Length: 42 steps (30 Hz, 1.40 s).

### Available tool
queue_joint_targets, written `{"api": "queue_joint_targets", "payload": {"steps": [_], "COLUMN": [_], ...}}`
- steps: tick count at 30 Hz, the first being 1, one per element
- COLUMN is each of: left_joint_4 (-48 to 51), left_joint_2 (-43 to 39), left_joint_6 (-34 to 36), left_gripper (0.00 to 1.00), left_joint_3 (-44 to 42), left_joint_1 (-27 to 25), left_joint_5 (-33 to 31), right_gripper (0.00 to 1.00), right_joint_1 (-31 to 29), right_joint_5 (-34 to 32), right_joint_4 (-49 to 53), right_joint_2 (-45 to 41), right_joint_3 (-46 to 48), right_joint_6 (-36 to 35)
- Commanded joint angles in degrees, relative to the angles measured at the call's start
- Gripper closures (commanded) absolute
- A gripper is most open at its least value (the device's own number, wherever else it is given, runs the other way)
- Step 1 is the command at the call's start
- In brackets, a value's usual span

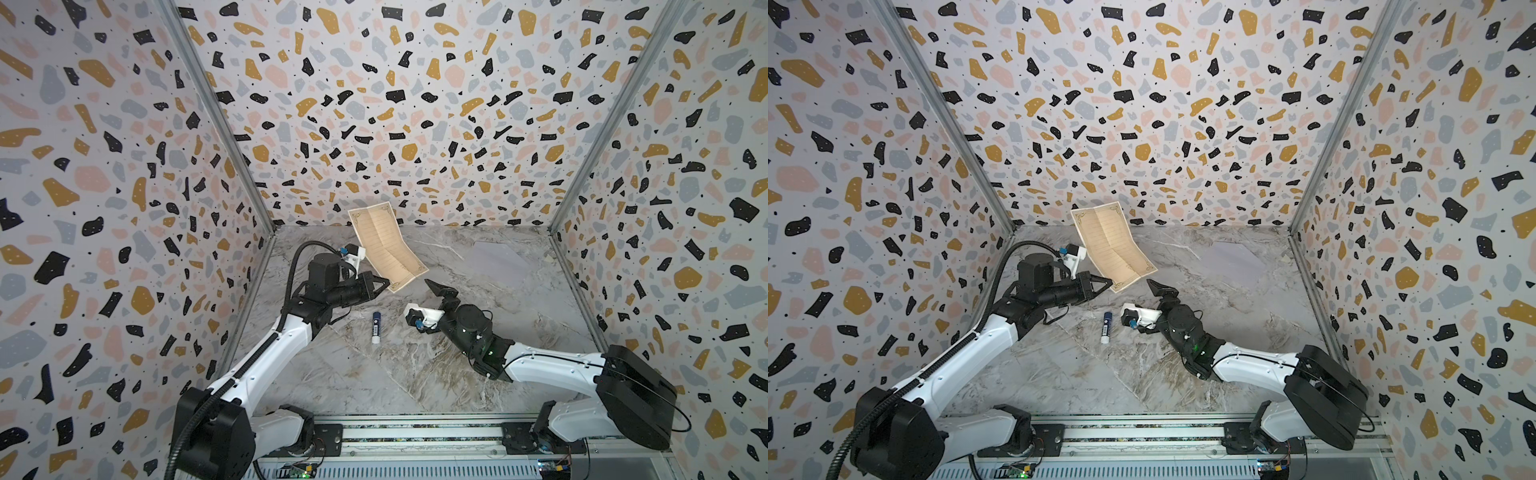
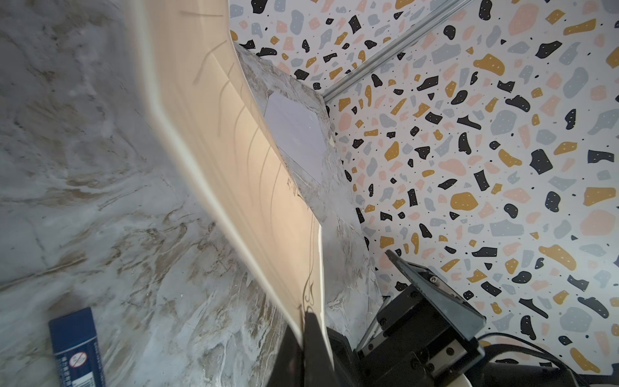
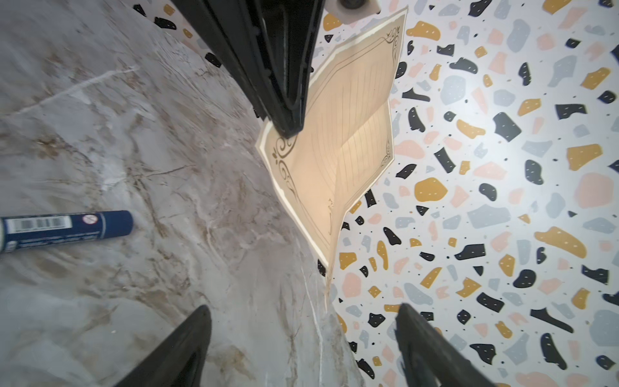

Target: Place the letter into the envelope and seal it

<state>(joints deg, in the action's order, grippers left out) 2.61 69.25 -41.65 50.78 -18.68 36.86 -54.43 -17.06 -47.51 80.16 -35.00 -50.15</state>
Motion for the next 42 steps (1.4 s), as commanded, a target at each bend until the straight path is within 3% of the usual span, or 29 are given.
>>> {"api": "queue_joint_targets", "payload": {"steps": [1,12,22,25,30,34,39,42], "left_joint_4": [-0.2,-0.2,-0.7,-1.1,-1.9,-0.8,4.1,7.4], "left_joint_2": [-0.9,-0.4,-0.2,-0.4,-1.2,-2.7,-5.4,-7.4], "left_joint_6": [-0.8,-1.2,-2.5,-2.6,-2.8,-0.4,6.0,11.5], "left_gripper": [1.00,1.00,1.00,0.99,0.82,0.61,0.38,0.30], "left_joint_3": [-0.9,-0.7,-0.4,-0.4,-0.4,1.2,4.9,6.9], "left_joint_1": [-0.6,-2.1,-3.3,-3.5,-3.7,-3.6,-3.6,-3.6], "left_joint_5": [1.8,2.7,2.6,2.6,1.8,-0.4,-7.4,-10.8], "right_gripper": [0.16,0.38,0.89,1.00,1.00,1.00,1.00,1.00], "right_joint_1": [0.3,1.8,1.7,1.6,1.6,1.6,1.5,1.6], "right_joint_5": [-2.9,-4.2,-3.9,-3.9,-3.9,-3.6,-3.4,-1.8], "right_joint_4": [-7.9,-14.4,-17.4,-17.3,-16.5,-12.6,-3.8,5.1], "right_joint_2": [2.4,9.2,10.7,10.4,8.9,6.2,0.7,-4.3], "right_joint_3": [-2.6,-5.4,-5.4,-5.3,-4.6,-4.0,-2.7,-2.2], "right_joint_6": [-3.3,-6.1,-8.5,-8.8,-9.1,-7.9,-4.2,0.1]}}
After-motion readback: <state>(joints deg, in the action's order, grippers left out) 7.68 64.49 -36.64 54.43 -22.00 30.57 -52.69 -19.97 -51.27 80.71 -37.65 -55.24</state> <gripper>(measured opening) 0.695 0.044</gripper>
